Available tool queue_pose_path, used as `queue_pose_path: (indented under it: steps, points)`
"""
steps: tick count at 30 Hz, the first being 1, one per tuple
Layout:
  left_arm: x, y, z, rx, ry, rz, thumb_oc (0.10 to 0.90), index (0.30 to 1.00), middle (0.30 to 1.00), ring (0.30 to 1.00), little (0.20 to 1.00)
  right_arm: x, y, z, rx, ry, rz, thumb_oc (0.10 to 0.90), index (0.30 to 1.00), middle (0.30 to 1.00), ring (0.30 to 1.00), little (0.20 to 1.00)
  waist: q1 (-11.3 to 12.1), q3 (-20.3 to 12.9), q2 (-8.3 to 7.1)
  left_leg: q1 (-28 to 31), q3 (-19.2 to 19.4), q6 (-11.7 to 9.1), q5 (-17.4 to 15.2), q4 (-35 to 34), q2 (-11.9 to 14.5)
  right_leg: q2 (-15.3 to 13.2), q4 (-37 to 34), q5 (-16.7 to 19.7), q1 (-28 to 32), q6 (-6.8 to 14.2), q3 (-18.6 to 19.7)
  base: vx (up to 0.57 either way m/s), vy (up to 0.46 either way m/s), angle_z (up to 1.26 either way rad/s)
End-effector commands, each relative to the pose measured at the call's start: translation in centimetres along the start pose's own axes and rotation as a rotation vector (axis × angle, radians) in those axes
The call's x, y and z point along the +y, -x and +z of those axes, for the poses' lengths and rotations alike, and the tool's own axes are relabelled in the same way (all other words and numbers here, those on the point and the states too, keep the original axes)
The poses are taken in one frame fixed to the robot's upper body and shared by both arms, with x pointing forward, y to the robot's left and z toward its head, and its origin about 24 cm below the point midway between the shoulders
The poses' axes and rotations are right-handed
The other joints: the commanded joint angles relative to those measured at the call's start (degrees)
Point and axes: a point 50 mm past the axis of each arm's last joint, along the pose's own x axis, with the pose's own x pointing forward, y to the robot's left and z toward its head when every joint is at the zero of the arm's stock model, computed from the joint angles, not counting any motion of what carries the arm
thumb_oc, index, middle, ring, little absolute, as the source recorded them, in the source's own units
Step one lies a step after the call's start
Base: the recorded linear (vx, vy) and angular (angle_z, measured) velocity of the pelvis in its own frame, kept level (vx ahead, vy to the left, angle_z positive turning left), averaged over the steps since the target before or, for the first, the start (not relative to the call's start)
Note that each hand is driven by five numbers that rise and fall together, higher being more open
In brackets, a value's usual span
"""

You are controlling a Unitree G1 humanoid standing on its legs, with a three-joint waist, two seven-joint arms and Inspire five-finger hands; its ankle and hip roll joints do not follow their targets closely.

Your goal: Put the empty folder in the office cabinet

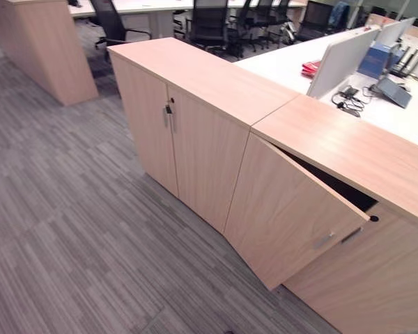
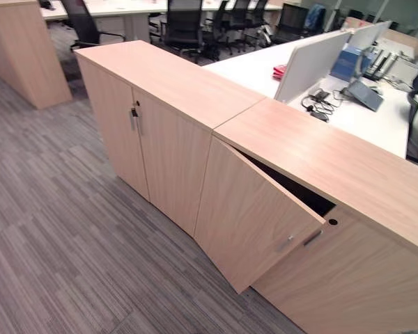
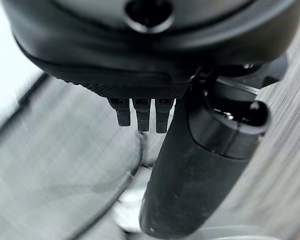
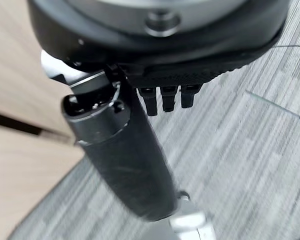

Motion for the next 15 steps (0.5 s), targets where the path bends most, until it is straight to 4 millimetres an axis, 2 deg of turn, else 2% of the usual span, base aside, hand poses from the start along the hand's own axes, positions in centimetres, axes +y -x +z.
queue_pose_path:
  steps: [1,2,4,5,6,7,8,11,13,14,15]
  points:
    - [-1.6,-0.4,3.4,-0.107,0.158,-0.014,0.8,0.9,0.9,0.9,0.9,-2.9,0.2,2.6,-0.071,-0.015,-0.077,0.8,0.9,0.9,0.9,0.9,-0.6,1.5,2.39,-3.3,-4.4,2.8,-1.4,1.3,-6.2,2.4,3.2,-5.2,0.6,3.6,-1.1,0.02,0.07,-0.6]
    - [-1.6,-0.3,1.2,-0.032,0.172,-0.016,0.8,0.9,0.9,0.9,0.9,-2.8,0.2,3.1,-0.091,-0.014,-0.068,0.8,0.9,0.9,0.9,0.9,-0.4,1.0,3.01,-2.2,-7.6,3.5,-1.2,-0.6,-8.2,3.2,2.9,-4.7,0.4,4.0,0.9,0.05,0.098,-0.81]
    - [-1.9,-0.2,0.7,-0.016,0.116,-0.034,0.8,0.9,0.9,0.9,0.9,-2.8,0.2,3.5,-0.105,-0.012,-0.067,0.8,0.9,0.9,0.9,0.9,-0.7,0.4,3.58,-1.0,-8.0,4.0,-0.7,-2.7,-8.1,3.5,2.4,-4.2,0.5,4.2,2.1,0.06,0.111,-1.3]
    - [-2.3,-0.3,1.6,-0.045,0.022,-0.069,0.8,0.9,0.9,0.9,0.9,-2.7,0.2,4.1,-0.127,-0.016,-0.069,0.8,0.9,0.9,0.9,0.9,-1.3,-0.8,4.37,0.5,-7.5,4.4,0.5,-6.7,-7.5,3.7,1.1,-3.2,0.4,4.5,3.0,0.04,0.081,-1.05]
    - [-2.3,-0.3,1.6,-0.045,0.022,-0.069,0.8,0.9,0.9,0.9,0.9,-2.7,0.2,4.1,-0.127,-0.017,-0.069,0.8,0.9,0.9,0.9,0.9,-1.2,-0.8,4.37,0.6,-7.5,4.4,0.6,-6.9,-7.5,3.7,1.0,-3.1,0.4,4.5,3.1,0.08,0.155,-0.67]
    - [-2.9,-0.3,2.7,-0.09,-0.106,-0.097,0.8,0.9,0.9,0.9,0.9,-2.4,0.2,4.4,-0.143,-0.018,-0.058,0.8,0.9,0.9,0.9,0.9,-1.7,-2.2,5.16,2.5,-7.0,5.0,1.8,-11.0,-7.2,4.0,-0.8,-2.3,0.6,4.8,3.8,0.05,0.074,-0.33]
    - [-2.9,-0.3,2.7,-0.09,-0.106,-0.097,0.8,0.9,0.9,0.9,0.9,-2.4,0.2,4.4,-0.142,-0.018,-0.059,0.8,0.9,0.9,0.9,0.9,-1.6,-2.1,5.17,2.6,-7.0,5.0,1.8,-11.2,-7.1,4.0,-0.8,-2.3,0.7,4.8,3.9,0.08,0.113,-0.42]
    - [-3.7,-0.3,4.6,-0.158,-0.191,-0.122,0.8,0.9,0.9,0.9,0.9,-1.8,0.1,3.6,-0.115,-0.006,-0.045,0.8,0.9,0.9,0.9,0.9,-2.5,-3.5,6.11,5.6,-6.9,5.5,2.8,-14.9,-7.0,4.2,-2.9,-2.2,2.3,4.9,4.5,0.08,0.091,-0.34]
    - [-4.2,-0.2,6.4,-0.219,-0.176,-0.128,0.8,0.9,0.9,0.9,0.9,-1.5,0.1,2.7,-0.087,-0.005,-0.04,0.8,0.9,0.9,0.9,0.9,-2.9,-3.7,6.35,6.2,-6.8,5.5,2.8,-15.1,-6.9,3.9,-3.1,-2.2,2.9,5.1,4.5,0.06,0.085,-0.16]
    - [-4.9,0.1,8.3,-0.291,-0.17,-0.137,0.8,0.9,0.9,0.9,0.9,-1.1,0.0,2.0,-0.064,0.001,-0.039,0.8,0.9,0.9,0.9,0.9,-3.2,-3.8,6.45,6.7,-6.7,5.7,2.5,-15.2,-7.0,3.9,-2.8,-2.2,3.1,5.1,4.7,0.04,0.072,-0.19]
    - [-5.2,0.2,9.1,-0.32,-0.184,-0.14,0.8,0.9,0.9,0.9,0.9,-1.0,0.0,1.8,-0.056,-0.002,-0.041,0.8,0.9,0.9,0.9,0.9,-3.4,-3.9,6.47,6.7,-6.6,5.8,2.3,-15.2,-7.1,3.8,-2.7,-2.0,3.1,5.2,4.9,0.03,0.064,-0.2]
